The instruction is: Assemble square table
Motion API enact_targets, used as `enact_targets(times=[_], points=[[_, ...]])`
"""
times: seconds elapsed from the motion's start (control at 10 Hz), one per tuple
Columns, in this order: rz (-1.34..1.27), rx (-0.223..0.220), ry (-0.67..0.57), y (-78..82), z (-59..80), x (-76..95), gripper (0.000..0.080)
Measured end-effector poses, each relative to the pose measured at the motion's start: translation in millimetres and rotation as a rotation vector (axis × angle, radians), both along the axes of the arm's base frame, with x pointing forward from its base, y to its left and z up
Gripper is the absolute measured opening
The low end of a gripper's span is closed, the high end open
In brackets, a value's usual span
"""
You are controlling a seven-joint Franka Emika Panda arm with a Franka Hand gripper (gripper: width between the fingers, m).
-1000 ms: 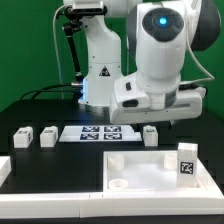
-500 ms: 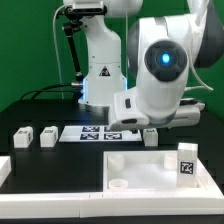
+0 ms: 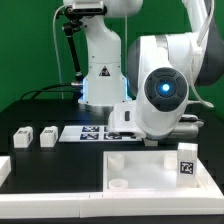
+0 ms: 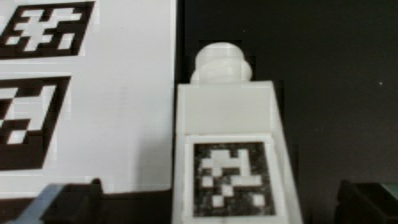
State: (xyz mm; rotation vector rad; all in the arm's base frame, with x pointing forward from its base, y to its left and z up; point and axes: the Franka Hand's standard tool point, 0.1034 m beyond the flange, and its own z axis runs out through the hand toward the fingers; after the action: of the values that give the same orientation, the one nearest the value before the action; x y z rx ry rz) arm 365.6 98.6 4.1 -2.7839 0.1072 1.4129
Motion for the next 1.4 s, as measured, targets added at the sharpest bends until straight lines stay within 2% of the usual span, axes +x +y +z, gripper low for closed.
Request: enact_targets(times=[0.1, 0.2, 0.3, 0.4, 0.5, 1.0, 1.1, 1.3, 1.4], points=[[-0.002, 0.000, -0.001, -0.7, 0.0, 0.3, 0.0610], [-0.003, 0.000, -0.001, -1.2, -0.1, 0.4, 0.0610], [-0.004, 0.000, -0.001, -1.5, -0.1, 0.5, 0.0415], [-0.005, 0.000, -0.001, -1.8, -0.1, 0.6, 0.0415], [-0.006, 0.000, -0.001, -2.2, -0.1, 0.7, 0.0291], [-0.009, 0.000, -0.001, -3.4, 0.0, 1.1, 0.0291], [0.020, 0.024, -0.012, -7.3, 5.5, 5.9, 0.0291], [0.079, 0.113, -0.073, -22.9, 52.3, 30.9, 0.0291], [0.085, 0.116, -0.107, -26.0, 67.5, 38.0, 0.0291]])
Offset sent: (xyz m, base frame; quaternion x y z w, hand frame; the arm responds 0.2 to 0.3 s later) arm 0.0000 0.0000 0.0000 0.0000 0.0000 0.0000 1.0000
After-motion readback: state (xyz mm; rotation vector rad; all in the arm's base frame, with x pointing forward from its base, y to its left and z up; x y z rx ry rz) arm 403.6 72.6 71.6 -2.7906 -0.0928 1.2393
